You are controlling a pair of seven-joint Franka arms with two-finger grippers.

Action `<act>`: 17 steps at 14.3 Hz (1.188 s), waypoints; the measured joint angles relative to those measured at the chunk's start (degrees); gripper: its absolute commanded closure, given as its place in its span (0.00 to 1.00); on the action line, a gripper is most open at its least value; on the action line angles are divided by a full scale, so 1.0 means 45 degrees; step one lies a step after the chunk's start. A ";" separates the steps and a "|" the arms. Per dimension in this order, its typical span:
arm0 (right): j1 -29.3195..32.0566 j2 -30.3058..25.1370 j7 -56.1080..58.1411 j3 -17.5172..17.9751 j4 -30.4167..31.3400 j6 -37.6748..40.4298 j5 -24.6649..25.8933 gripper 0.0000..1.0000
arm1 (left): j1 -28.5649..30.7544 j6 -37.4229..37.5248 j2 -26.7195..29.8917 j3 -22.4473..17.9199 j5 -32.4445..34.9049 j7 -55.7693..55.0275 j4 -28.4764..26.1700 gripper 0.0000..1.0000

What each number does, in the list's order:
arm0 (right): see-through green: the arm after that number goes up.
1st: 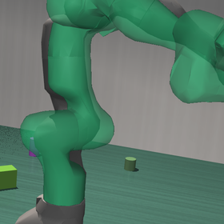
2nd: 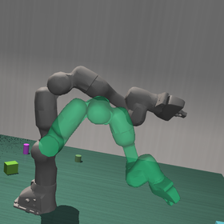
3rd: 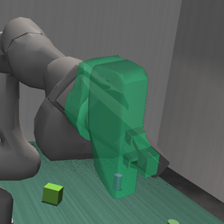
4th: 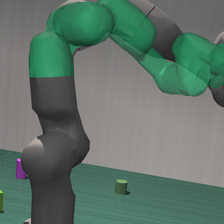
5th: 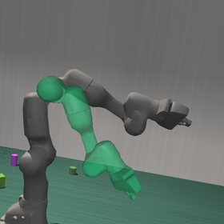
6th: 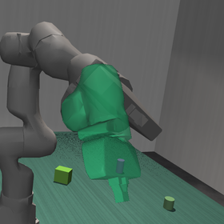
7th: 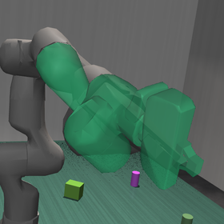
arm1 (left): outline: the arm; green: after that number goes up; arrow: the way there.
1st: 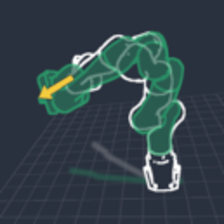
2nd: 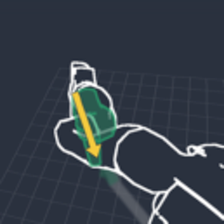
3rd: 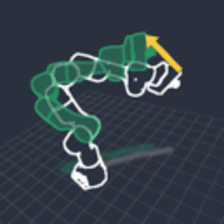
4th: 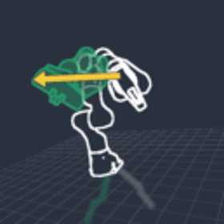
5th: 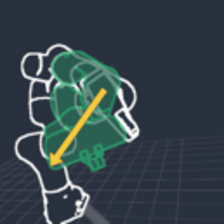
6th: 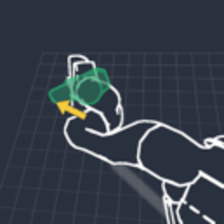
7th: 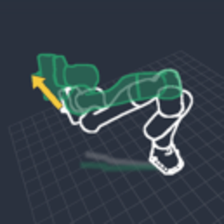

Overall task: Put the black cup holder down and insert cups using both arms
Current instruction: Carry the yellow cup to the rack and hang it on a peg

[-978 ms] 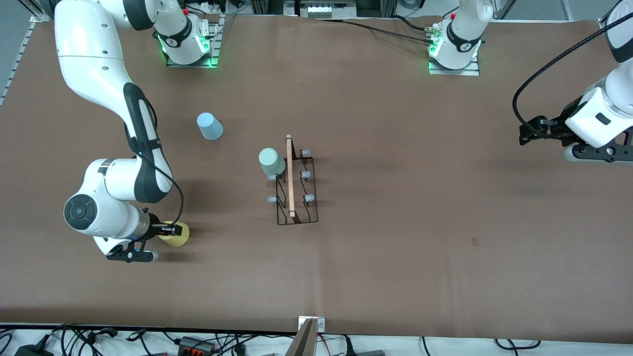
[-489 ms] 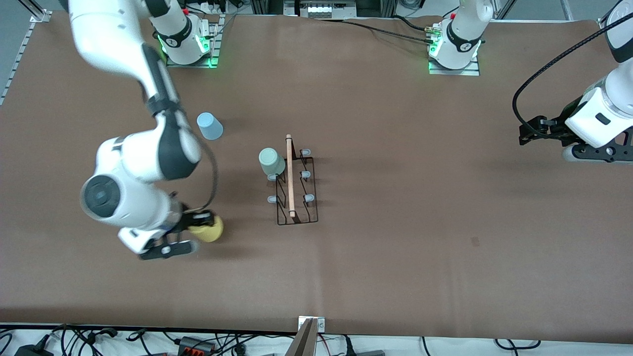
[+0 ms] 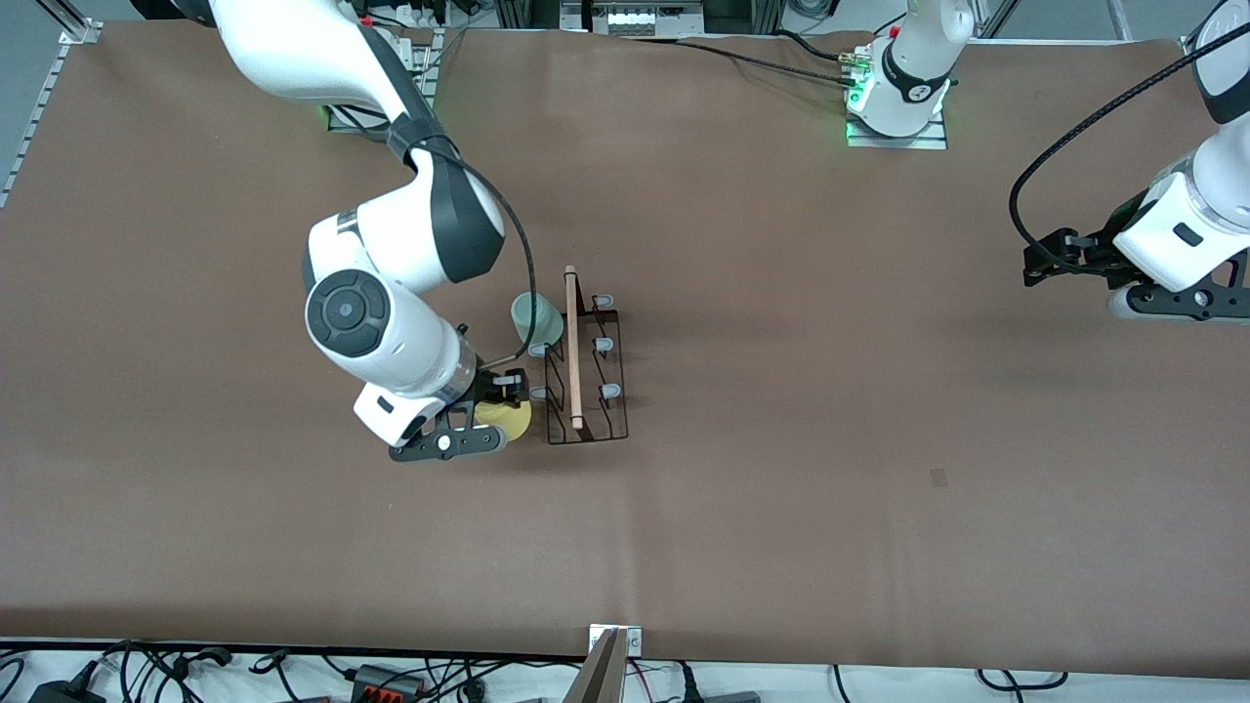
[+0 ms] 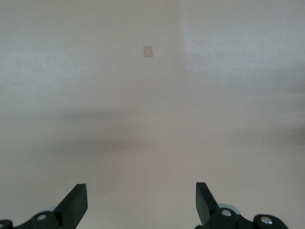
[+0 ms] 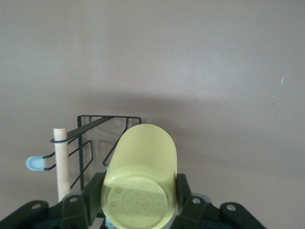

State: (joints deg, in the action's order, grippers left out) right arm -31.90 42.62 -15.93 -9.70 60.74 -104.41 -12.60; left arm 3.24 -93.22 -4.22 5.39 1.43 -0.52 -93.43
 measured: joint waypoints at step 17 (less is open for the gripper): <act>-0.0438 0.0413 -0.0648 0.0291 0.0086 0.0112 -0.0290 0.74 | 0.0001 0.0000 0.0000 -0.0002 0.0000 0.0012 -0.0001 0.00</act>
State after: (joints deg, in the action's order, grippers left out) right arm -33.88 44.48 -18.85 -8.39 61.12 -103.91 -13.90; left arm 3.24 -93.22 -4.22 5.38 1.43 -0.47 -93.43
